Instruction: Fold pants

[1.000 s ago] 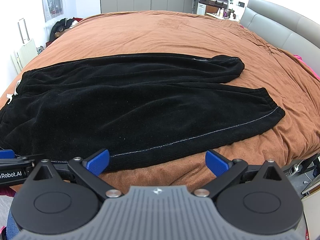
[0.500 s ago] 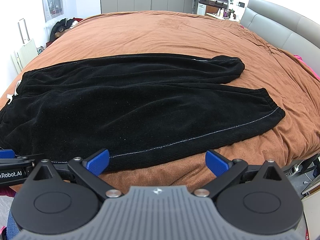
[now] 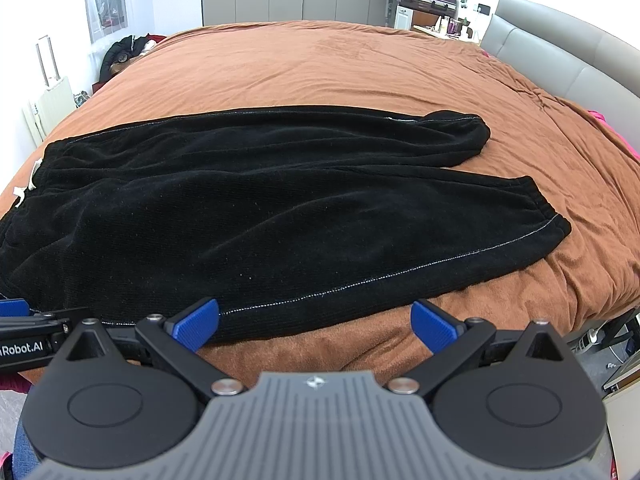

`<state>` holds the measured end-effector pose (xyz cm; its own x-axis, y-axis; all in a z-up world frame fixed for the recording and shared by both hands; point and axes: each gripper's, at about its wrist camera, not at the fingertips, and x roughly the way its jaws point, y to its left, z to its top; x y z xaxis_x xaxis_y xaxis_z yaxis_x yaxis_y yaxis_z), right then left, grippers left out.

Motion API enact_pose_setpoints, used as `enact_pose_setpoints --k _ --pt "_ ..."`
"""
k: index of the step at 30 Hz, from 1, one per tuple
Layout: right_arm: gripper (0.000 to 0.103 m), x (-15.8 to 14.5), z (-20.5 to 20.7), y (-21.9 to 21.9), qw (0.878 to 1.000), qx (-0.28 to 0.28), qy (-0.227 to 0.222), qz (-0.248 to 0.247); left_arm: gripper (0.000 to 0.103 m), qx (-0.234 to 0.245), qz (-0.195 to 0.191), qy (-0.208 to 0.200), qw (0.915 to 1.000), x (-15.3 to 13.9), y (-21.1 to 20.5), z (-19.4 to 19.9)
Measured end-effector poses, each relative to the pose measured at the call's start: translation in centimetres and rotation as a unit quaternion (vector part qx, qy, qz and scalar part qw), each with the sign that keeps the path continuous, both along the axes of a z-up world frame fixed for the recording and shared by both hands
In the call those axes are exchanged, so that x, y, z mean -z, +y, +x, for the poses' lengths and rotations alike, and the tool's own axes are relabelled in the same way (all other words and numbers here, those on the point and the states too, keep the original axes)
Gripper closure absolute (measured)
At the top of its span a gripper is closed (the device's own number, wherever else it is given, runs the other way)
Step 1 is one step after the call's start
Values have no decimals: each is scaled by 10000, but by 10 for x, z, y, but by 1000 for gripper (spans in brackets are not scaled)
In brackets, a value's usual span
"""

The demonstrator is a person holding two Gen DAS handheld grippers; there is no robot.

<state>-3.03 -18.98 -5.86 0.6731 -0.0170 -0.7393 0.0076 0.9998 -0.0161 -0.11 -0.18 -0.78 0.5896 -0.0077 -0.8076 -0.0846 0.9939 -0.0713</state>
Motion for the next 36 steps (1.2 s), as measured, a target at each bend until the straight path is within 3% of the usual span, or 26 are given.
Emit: enact_pose_setpoints --k 13,17,23,26,29,32,36 --pt "5 5 3 0 10000 19 14 -21 5 -121 25 30 9999 4 11 1" --pt "5 7 9 -13 9997 88 -214 72 5 -380 110 39 9992 10 36 1" --pt "5 24 35 -57 9984 435 -343 61 5 -1149 146 211 9930 25 97 0" --pt "5 34 48 -83 9976 631 -302 -7 5 -1632 -261 149 9861 30 136 -5" --pt "5 46 59 -114 9963 791 -305 145 5 -2249 -880 50 9704 39 177 -12" --pt "5 63 69 -153 9906 1005 -155 917 5 -2716 -1118 -10 9559 48 205 -17" --pt "5 88 76 -204 9685 1568 86 1934 5 -2989 -1463 -73 9430 57 225 -16"
